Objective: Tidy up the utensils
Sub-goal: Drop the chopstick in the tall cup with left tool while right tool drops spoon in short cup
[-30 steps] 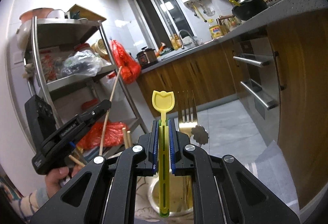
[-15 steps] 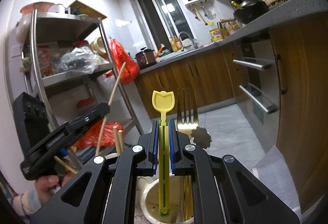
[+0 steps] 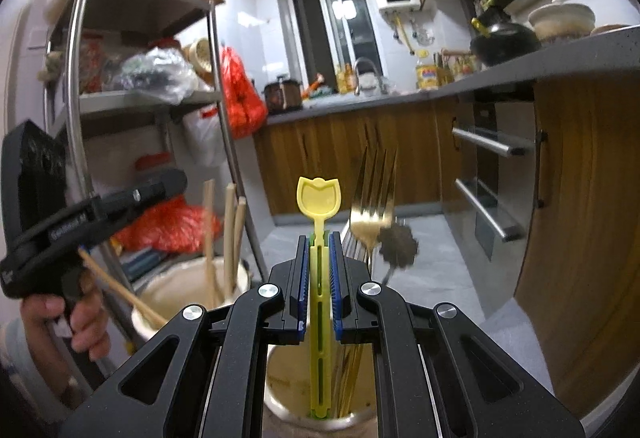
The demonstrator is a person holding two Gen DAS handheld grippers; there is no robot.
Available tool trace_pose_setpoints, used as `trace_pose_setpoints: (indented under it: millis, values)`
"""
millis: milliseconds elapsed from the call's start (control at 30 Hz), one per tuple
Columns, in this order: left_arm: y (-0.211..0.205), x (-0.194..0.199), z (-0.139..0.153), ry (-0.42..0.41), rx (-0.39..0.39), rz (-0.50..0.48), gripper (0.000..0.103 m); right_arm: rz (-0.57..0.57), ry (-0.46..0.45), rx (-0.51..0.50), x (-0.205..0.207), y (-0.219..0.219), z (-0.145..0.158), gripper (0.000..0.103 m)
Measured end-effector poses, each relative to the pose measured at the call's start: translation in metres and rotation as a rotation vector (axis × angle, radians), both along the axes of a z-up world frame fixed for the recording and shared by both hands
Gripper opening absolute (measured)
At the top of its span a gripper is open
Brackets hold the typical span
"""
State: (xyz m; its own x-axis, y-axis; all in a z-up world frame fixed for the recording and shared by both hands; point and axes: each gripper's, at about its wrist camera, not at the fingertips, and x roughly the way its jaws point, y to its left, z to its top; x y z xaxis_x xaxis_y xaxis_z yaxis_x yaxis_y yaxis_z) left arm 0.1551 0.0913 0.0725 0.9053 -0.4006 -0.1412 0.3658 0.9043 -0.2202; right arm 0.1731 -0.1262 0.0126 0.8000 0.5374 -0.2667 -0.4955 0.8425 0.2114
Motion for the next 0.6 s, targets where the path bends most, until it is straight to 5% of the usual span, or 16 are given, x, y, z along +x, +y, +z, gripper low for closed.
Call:
trace_pose_setpoints:
  millis: [367,600]
  values:
    - [-0.007,-0.008,0.011,-0.010,0.046,0.036,0.006,0.059,0.144,-0.066,0.007,0.007,-0.017,0.011]
    - [-0.003,-0.021,0.018,-0.018,0.061,0.076,0.006,0.058,0.111,-0.048,-0.015,-0.004,-0.005,0.014]
